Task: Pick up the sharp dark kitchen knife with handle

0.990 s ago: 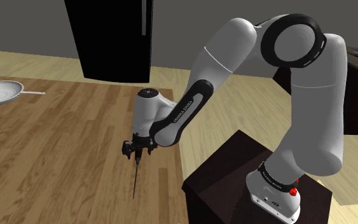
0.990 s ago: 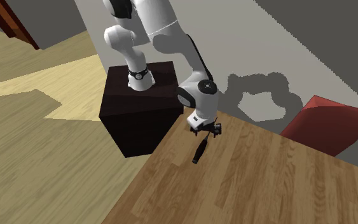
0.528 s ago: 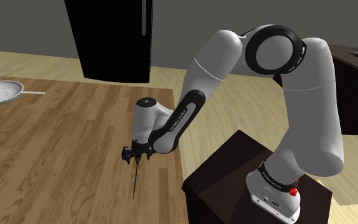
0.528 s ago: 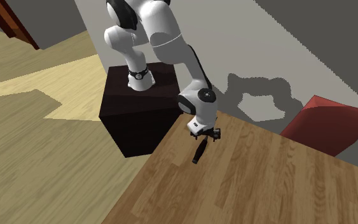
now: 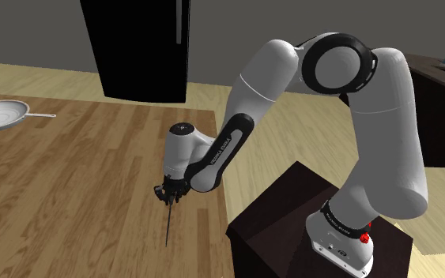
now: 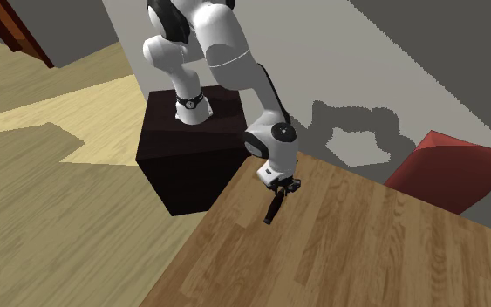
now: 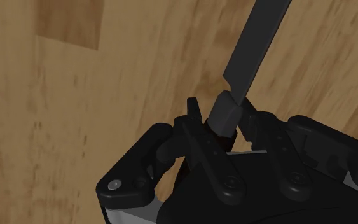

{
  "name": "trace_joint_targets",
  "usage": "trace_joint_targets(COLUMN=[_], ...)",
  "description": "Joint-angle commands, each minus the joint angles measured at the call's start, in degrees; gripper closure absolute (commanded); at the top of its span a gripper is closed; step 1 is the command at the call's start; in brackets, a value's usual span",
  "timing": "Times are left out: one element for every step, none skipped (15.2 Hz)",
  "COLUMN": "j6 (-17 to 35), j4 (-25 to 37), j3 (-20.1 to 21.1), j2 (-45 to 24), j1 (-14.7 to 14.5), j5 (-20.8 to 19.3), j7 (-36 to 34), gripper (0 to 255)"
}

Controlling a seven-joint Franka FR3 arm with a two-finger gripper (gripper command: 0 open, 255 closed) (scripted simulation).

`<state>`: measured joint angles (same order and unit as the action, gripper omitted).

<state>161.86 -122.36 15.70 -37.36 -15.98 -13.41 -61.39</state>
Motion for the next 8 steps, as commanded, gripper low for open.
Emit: trace_joint_targets(j6=[0.0, 0.0, 0.0, 0.1, -0.4, -0.9, -1.4, -1.9], j4=[0.0, 0.0, 0.0, 0.1, -0.2, -0.5, -0.7, -1.0], j3=[0.0, 0.0, 0.0, -0.1, 0.3, 0.6, 0.9, 1.3], j2=[0.0, 0.0, 0.0, -0.2, 0.6, 1.3, 2.1, 2.8], j1=[0.0, 0.0, 0.0, 0.0, 0.3, 0.6, 0.8, 1.1], j5=[0.0, 0.0, 0.0, 0.0, 0.2, 0.4, 0.6, 0.9], j7=[0.0, 0.0, 0.0, 0.0, 0.1, 0.2, 0.4, 0.5], gripper=[255, 255, 255, 255, 255, 255, 255, 255])
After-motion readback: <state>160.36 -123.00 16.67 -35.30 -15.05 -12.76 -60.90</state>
